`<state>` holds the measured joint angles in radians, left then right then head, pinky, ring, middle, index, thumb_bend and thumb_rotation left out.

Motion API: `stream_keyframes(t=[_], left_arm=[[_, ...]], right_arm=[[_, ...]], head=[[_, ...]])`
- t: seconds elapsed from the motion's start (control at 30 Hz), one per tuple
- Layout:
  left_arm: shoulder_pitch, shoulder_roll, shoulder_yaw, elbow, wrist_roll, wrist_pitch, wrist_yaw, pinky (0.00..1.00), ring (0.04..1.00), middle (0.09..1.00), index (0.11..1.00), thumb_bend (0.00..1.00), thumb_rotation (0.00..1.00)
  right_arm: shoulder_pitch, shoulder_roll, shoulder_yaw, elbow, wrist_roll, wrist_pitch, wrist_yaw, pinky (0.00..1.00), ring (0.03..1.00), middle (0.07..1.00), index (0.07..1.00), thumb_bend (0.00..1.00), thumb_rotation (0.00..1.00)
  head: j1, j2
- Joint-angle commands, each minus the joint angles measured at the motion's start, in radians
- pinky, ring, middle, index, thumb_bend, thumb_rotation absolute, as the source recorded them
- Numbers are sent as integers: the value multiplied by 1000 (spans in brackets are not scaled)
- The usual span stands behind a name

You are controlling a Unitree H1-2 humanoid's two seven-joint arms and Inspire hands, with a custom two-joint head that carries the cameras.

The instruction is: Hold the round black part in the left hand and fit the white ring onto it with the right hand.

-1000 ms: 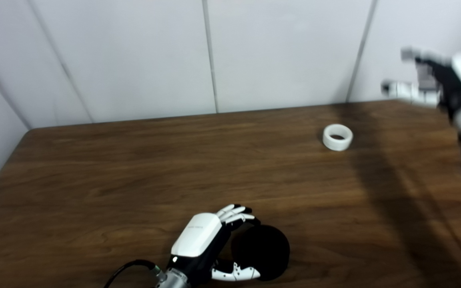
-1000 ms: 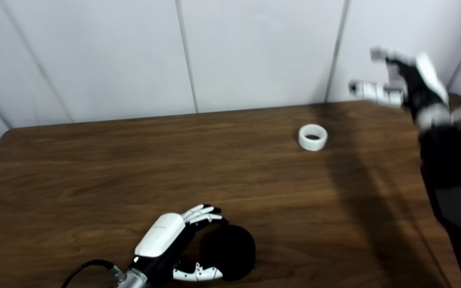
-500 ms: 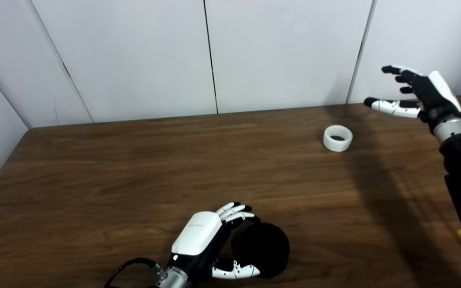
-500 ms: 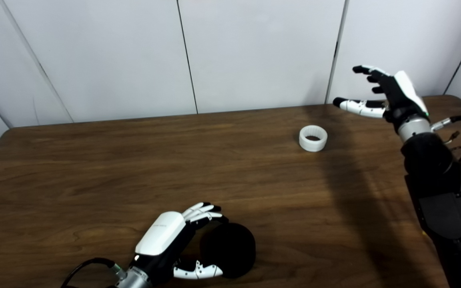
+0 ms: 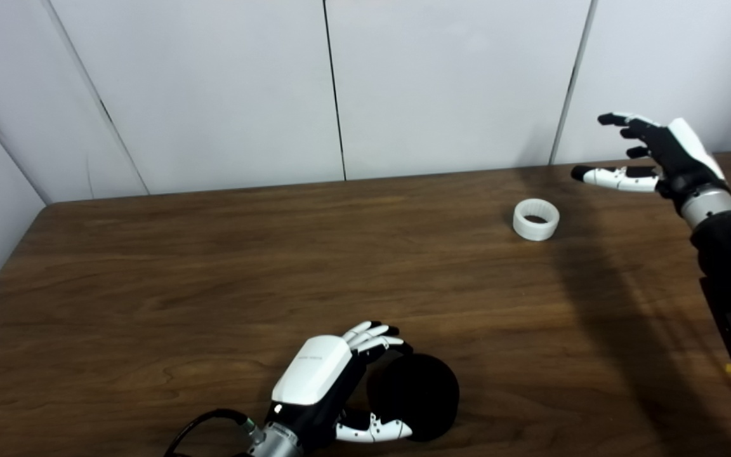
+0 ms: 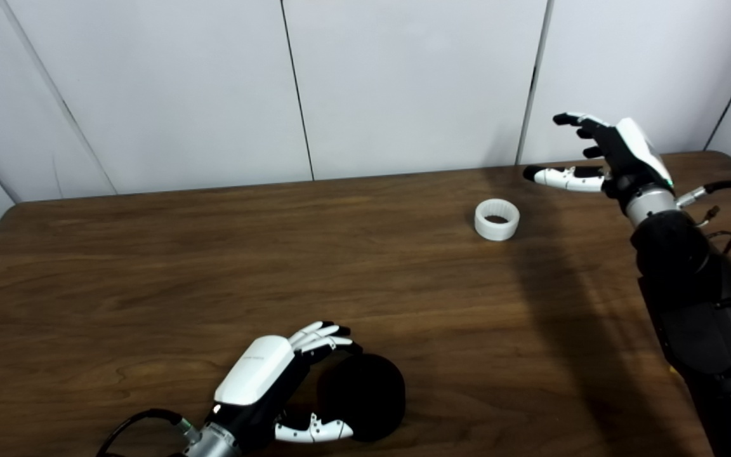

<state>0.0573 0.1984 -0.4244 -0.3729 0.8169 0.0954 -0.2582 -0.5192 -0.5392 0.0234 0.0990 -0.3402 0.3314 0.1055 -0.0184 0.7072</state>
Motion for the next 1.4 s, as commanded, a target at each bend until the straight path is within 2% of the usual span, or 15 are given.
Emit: stream_keyframes(t=[0.0, 0.23, 0.4, 0.53, 0.7, 0.87, 1.03, 1.17, 1.37], left_arm=[[12, 31, -3, 38, 43, 8, -23, 797, 932, 892, 746, 910, 443], [13, 35, -4, 40, 44, -1, -16, 788, 927, 888, 744, 910, 453], [9, 37, -2, 29, 44, 10, -33, 790, 933, 892, 748, 908, 460], [8, 37, 0, 33, 37, 5, -29, 783, 932, 890, 747, 906, 462], [8, 38, 3, 30, 34, 6, -29, 778, 932, 890, 744, 907, 446], [8, 38, 5, 30, 33, 9, -31, 774, 929, 887, 746, 911, 445], [10, 40, 6, 28, 30, 3, -27, 768, 926, 886, 744, 908, 447], [9, 41, 6, 23, 32, 7, -33, 769, 929, 888, 748, 905, 457], [12, 41, 9, 15, 26, 6, -34, 770, 931, 890, 746, 903, 446]], right_arm=[[-63, -19, -4, 6, -15, -26, -8, 807, 896, 905, 841, 777, 366], [-61, -11, 22, 63, -38, -76, -26, 807, 884, 886, 819, 802, 330], [-66, 2, 37, 98, -40, -106, -19, 855, 902, 886, 806, 806, 312], [-72, 6, 65, 113, -64, -95, -5, 861, 918, 902, 799, 812, 342], [-65, 14, 97, 114, -87, -78, 8, 806, 906, 913, 792, 838, 361], [-59, 22, 123, 120, -107, -75, 22, 832, 916, 918, 800, 832, 369], [-53, 42, 126, 130, -111, -76, 20, 791, 896, 909, 788, 842, 340], [-50, 52, 126, 150, -109, -98, 13, 792, 895, 906, 786, 845, 325], [-48, 66, 128, 181, -111, -91, 15, 782, 906, 923, 796, 843, 337]], head=[[-3, -3], [-3, 1], [-7, 8], [-6, 8], [-8, 9], [-7, 10], [-6, 10], [-4, 13], [-5, 15]])
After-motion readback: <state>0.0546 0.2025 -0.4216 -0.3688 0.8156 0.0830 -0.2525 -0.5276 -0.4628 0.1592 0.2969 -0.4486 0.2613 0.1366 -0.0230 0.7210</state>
